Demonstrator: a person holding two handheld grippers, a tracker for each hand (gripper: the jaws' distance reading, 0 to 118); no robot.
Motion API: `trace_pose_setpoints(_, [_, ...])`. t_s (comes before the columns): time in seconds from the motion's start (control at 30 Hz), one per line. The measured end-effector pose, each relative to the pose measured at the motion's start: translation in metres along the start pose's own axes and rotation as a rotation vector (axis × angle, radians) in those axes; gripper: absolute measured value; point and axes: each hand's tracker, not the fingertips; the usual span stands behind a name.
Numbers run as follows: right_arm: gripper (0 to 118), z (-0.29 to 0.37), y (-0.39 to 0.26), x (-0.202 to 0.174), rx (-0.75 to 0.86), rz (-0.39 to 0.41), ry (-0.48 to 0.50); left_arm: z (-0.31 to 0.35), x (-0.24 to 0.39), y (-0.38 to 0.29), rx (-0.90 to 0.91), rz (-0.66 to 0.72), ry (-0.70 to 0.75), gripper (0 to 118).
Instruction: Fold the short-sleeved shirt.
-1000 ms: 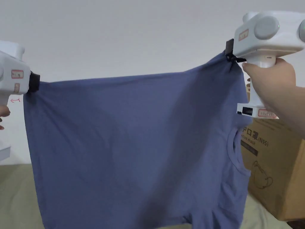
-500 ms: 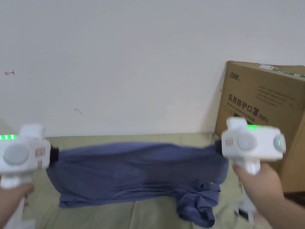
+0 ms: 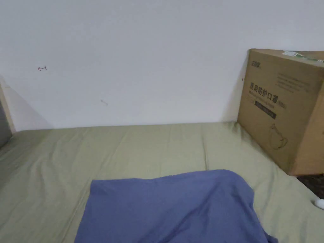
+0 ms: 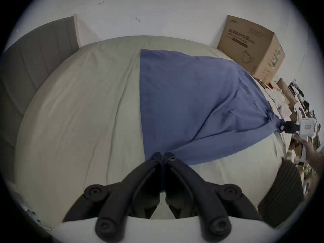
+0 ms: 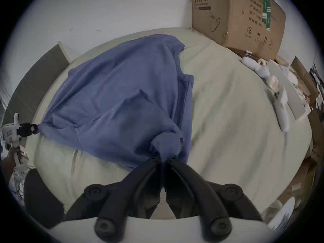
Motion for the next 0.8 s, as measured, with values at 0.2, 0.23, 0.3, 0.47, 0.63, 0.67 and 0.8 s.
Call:
trace_pose_setpoints(0.2, [2, 0.035, -0.04, 0.004, -0.04, -0.006, 0.017, 0.03, 0.009, -0.039, 0.005, -0.037, 0.008, 2])
trace_pose_setpoints(0.23, [2, 0.038, -0.044, 0.005, -0.039, -0.011, 0.015, 0.032, 0.01, -0.04, 0.006, -0.053, 0.009, 2])
trace_pose_setpoints(0.3, [2, 0.041, -0.051, 0.007, -0.035, -0.03, 0.015, 0.035, 0.012, -0.04, 0.011, -0.062, 0.013, 2])
trace_pose_setpoints(0.47, [46, 0.053, -0.041, 0.001, -0.02, -0.085, 0.018, 0.049, 0.018, -0.026, 0.029, -0.074, 0.036, 47])
trace_pose_setpoints(0.63, [118, 0.096, -0.016, -0.011, 0.127, -0.125, 0.045, 0.089, 0.02, -0.01, 0.168, 0.034, -0.041, 114])
trace_pose_setpoints(0.67, [118, 0.106, -0.007, -0.015, 0.165, -0.134, 0.061, 0.099, 0.022, -0.004, 0.192, 0.06, -0.055, 114])
trace_pose_setpoints(0.8, [118, 0.147, 0.029, -0.037, 0.338, -0.159, 0.114, 0.139, 0.043, 0.024, 0.372, 0.09, -0.099, 114])
